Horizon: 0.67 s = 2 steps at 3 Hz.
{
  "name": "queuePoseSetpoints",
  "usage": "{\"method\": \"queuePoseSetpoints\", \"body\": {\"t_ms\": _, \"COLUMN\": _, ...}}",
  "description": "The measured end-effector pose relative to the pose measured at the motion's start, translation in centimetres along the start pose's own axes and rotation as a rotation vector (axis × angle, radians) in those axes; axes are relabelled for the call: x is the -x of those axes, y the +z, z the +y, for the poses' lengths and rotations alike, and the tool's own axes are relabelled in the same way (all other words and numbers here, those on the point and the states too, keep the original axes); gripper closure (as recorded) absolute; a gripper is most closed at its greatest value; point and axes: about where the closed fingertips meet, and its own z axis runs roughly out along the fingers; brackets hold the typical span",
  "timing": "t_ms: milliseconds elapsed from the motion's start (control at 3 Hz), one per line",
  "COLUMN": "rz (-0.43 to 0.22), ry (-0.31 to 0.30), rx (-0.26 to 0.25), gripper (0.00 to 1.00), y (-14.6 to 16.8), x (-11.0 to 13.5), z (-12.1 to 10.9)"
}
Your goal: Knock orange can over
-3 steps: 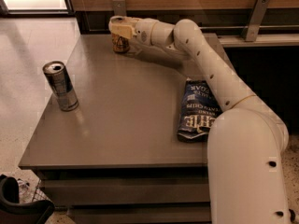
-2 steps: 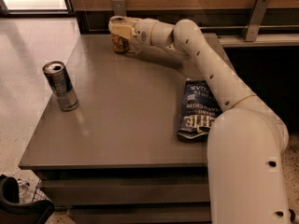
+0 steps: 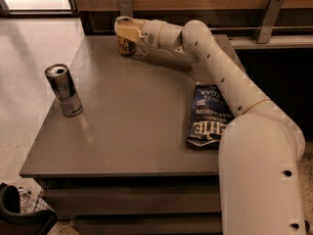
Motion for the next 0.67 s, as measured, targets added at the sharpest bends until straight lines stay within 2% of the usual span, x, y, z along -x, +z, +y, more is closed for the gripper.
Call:
{"method": "queuePoseSetpoints", "body": {"t_ms": 333, "rz": 0.055, "ry": -0.034, "rx": -0.042, "gripper": 1.0, "y": -2.7, "x": 2.0, "z": 0.3}}
{"method": "queuePoseSetpoints", "body": {"t_ms": 667, "rz": 0.195, "ry": -0.109, "rx": -0.128, "gripper": 1.0, "y": -8.3, "x": 6.7, "z": 1.4}}
